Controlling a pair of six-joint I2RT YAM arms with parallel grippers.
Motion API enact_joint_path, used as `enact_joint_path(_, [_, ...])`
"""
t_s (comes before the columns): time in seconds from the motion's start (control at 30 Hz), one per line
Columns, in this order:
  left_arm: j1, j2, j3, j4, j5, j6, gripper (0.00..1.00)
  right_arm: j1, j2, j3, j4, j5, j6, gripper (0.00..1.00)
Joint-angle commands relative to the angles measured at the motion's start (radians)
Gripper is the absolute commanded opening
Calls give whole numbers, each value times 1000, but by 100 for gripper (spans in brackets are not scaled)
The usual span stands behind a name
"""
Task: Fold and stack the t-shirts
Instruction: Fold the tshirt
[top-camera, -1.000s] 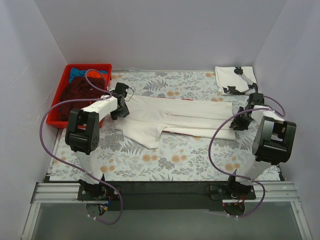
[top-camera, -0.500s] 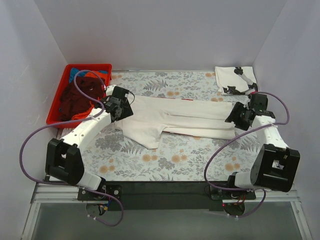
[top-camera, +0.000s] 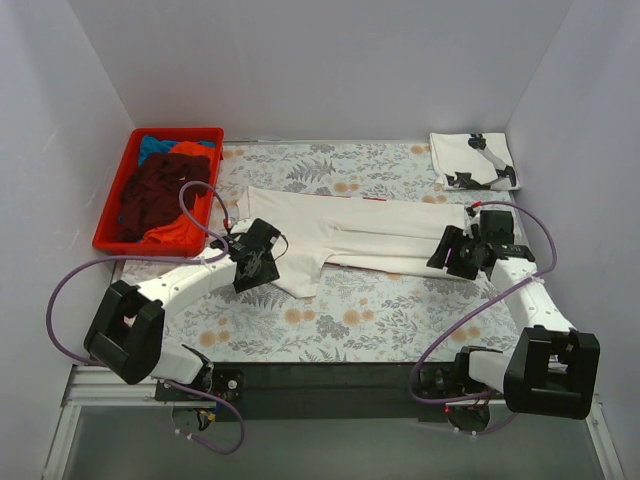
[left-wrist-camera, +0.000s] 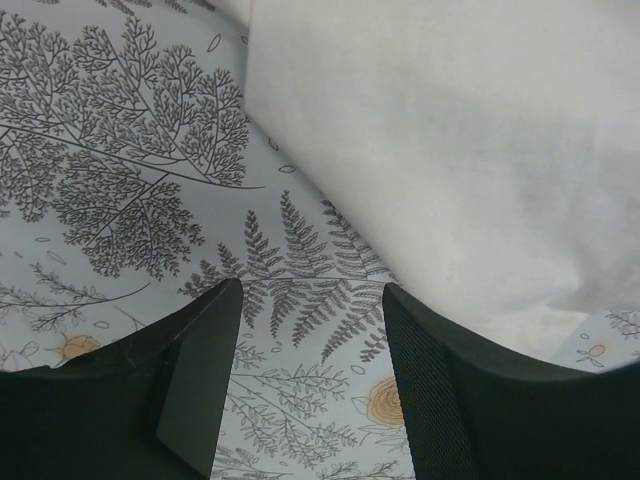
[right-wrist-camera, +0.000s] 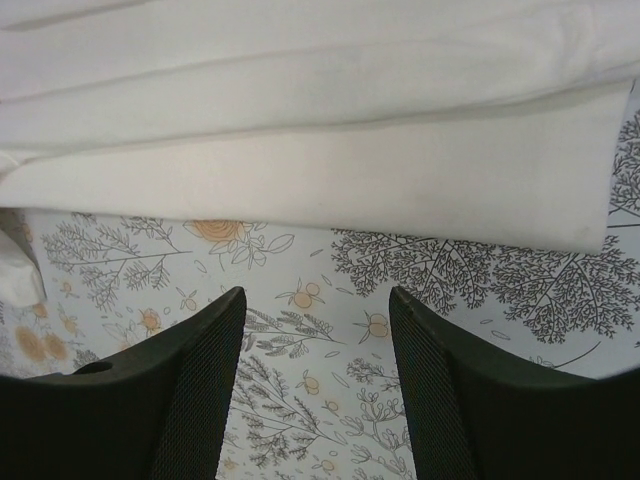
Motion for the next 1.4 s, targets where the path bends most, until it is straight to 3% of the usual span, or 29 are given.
enact_joint_path(0.0, [-7,1,-9,113,-8,-64,56,5,-10,-34,21,-52,-25,66])
enact_joint_path(0.23, [-8,77,-23,187,-14,-118,56,7,-14,-51,33,-98,-39,66])
enact_joint_path(0.37, [-10,116,-25,196,-33,-129,50,7,-4,-59,42,-118,-42,66])
enact_joint_path(0.47, [-11,142,-23,200,-30,-132,36,7,-4,-62,45,-125,-44,66])
enact_joint_path(0.53, [-11,154,-17,203,-42,-129,16,7,-3,-63,48,-128,-47,66])
enact_joint_path(0.63, [-11,162,7,196,-65,-113,0,7,2,-65,51,-148,-48,66])
enact_joint_path(0.93, [-10,169,200,153,-158,-6,0,7,-10,-59,51,-182,-53,66])
enact_joint_path(1.37, [27,487,665,188,-254,240,0,17,-20,-76,51,-200,-67,66])
